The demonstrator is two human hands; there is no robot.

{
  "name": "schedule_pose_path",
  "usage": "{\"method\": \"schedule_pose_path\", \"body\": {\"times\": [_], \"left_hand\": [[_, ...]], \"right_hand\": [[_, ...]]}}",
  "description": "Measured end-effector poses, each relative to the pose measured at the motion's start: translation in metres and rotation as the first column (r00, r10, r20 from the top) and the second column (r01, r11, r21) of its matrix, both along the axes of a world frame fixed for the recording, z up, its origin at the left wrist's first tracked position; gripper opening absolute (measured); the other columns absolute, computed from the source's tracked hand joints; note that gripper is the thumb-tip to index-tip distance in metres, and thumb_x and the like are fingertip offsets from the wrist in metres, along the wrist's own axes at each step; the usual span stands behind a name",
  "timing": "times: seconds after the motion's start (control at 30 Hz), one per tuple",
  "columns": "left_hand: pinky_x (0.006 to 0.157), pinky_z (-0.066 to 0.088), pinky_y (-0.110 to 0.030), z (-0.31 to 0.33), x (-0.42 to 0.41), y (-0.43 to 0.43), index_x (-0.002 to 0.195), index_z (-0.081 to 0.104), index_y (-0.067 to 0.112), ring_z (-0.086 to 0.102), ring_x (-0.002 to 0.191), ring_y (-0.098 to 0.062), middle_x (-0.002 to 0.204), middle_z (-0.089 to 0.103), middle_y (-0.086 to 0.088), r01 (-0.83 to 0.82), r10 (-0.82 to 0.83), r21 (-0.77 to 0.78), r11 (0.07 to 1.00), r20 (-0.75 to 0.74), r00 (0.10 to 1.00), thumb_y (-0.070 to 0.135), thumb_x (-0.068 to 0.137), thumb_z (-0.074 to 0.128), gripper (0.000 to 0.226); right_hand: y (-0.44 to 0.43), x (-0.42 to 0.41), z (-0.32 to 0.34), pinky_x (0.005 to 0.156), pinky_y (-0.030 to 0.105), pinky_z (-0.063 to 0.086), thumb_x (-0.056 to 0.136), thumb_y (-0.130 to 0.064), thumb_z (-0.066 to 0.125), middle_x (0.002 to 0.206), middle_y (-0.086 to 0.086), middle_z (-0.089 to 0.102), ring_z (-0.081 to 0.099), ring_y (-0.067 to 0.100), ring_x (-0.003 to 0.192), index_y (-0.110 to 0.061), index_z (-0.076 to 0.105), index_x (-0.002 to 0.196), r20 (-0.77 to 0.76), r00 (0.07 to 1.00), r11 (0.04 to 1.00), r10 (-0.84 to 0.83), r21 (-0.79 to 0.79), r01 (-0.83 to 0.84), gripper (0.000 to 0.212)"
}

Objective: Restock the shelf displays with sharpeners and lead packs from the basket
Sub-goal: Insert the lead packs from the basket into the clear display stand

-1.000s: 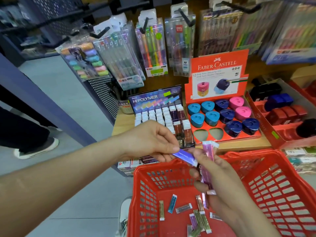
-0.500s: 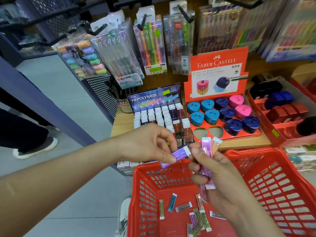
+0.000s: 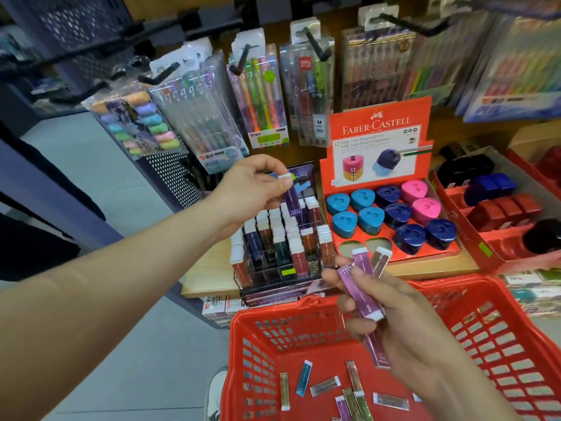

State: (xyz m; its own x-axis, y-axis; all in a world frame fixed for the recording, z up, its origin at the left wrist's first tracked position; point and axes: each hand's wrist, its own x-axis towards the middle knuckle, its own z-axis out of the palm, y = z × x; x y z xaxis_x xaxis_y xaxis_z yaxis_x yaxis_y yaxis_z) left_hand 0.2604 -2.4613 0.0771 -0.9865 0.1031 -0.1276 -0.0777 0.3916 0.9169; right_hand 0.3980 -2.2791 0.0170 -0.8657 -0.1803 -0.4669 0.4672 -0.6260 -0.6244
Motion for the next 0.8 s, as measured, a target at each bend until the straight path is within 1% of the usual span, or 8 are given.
{"method": "schedule_pose_path", "body": {"times": [0.1, 0.2, 0.33, 0.4, 0.47, 0.6, 0.7, 0.8], "left_hand": [[0.066, 0.054, -0.023, -0.008, -0.012, 0.008, 0.083, 0.064, 0.014, 0.059, 0.067, -0.013, 0.076, 0.064, -0.007, -0.026, 0.023, -0.053, 0.998, -0.054, 0.998, 0.008, 0.085, 0.070, 0.009], [0.071, 0.057, -0.033, -0.021, -0.022, 0.013, 0.080, 0.064, 0.013, 0.062, 0.068, -0.018, 0.075, 0.065, -0.009, -0.038, 0.022, -0.163, 0.986, -0.098, 0.995, 0.007, 0.083, 0.071, 0.011], [0.074, 0.058, -0.036, -0.040, -0.026, 0.016, 0.079, 0.064, 0.015, 0.068, 0.072, -0.024, 0.078, 0.069, -0.011, -0.049, -0.004, -0.332, 0.942, -0.157, 0.988, 0.013, 0.083, 0.072, 0.009], [0.072, 0.058, -0.033, -0.045, -0.027, 0.017, 0.082, 0.065, 0.015, 0.068, 0.075, -0.024, 0.078, 0.069, -0.009, -0.053, -0.017, -0.382, 0.923, -0.176, 0.984, 0.016, 0.084, 0.072, 0.007], [0.068, 0.054, -0.025, -0.048, -0.029, 0.017, 0.082, 0.066, 0.015, 0.065, 0.071, -0.017, 0.074, 0.066, -0.002, -0.068, -0.021, -0.421, 0.905, -0.204, 0.979, 0.018, 0.084, 0.072, 0.006], [0.065, 0.050, -0.023, -0.049, -0.031, 0.020, 0.082, 0.068, 0.016, 0.056, 0.065, -0.009, 0.072, 0.062, 0.004, -0.068, -0.025, -0.416, 0.907, -0.213, 0.977, 0.019, 0.083, 0.073, 0.006], [0.062, 0.051, -0.021, -0.049, -0.033, 0.023, 0.081, 0.069, 0.018, 0.058, 0.064, -0.009, 0.070, 0.062, 0.005, -0.064, -0.029, -0.423, 0.904, -0.208, 0.978, 0.020, 0.082, 0.074, 0.006], [0.058, 0.047, -0.016, -0.047, -0.034, 0.026, 0.080, 0.068, 0.020, 0.058, 0.064, -0.006, 0.070, 0.062, 0.006, -0.062, -0.047, -0.457, 0.887, -0.223, 0.974, 0.020, 0.081, 0.075, 0.007]], "right_hand": [[0.006, -0.009, 0.001, 0.037, 0.018, 0.033, 0.080, -0.017, 0.063, 0.103, 0.018, 0.073, 0.051, 0.012, 0.053, -0.003, 0.068, 0.110, -0.036, 0.999, 0.995, 0.027, 0.093, -0.024, 0.034], [0.014, -0.016, 0.000, 0.037, 0.019, 0.033, 0.080, -0.016, 0.062, 0.102, 0.020, 0.073, 0.052, 0.014, 0.057, -0.001, 0.068, 0.110, -0.058, 0.998, 0.991, 0.036, 0.130, -0.029, 0.034], [0.022, -0.017, -0.009, 0.039, 0.019, 0.036, 0.079, -0.006, 0.060, 0.095, 0.018, 0.069, 0.052, 0.015, 0.063, 0.000, 0.073, 0.104, -0.025, 0.999, 0.999, 0.035, 0.027, -0.034, 0.029], [0.024, -0.017, -0.014, 0.040, 0.018, 0.038, 0.075, 0.001, 0.057, 0.089, 0.018, 0.063, 0.054, 0.015, 0.063, 0.002, 0.073, 0.102, -0.006, 1.000, 0.999, 0.025, -0.029, -0.025, 0.032], [0.025, -0.016, -0.016, 0.042, 0.018, 0.040, 0.072, 0.002, 0.057, 0.087, 0.018, 0.064, 0.058, 0.016, 0.064, 0.001, 0.073, 0.102, -0.002, 0.999, 0.999, 0.032, -0.028, -0.032, 0.034], [0.027, -0.014, -0.014, 0.039, 0.018, 0.040, 0.075, -0.005, 0.061, 0.095, 0.020, 0.072, 0.065, 0.017, 0.060, 0.002, 0.068, 0.110, 0.010, 0.999, 0.999, 0.039, -0.002, -0.039, 0.036], [0.027, -0.013, -0.012, 0.036, 0.017, 0.033, 0.077, -0.016, 0.062, 0.102, 0.022, 0.072, 0.060, 0.014, 0.052, 0.007, 0.061, 0.115, 0.006, 0.999, 0.998, 0.039, 0.057, -0.039, 0.045], [0.027, -0.011, -0.010, 0.035, 0.017, 0.029, 0.079, -0.022, 0.060, 0.102, 0.019, 0.073, 0.054, 0.012, 0.048, 0.003, 0.062, 0.113, -0.020, 0.999, 0.992, 0.036, 0.118, -0.033, 0.042]]}}
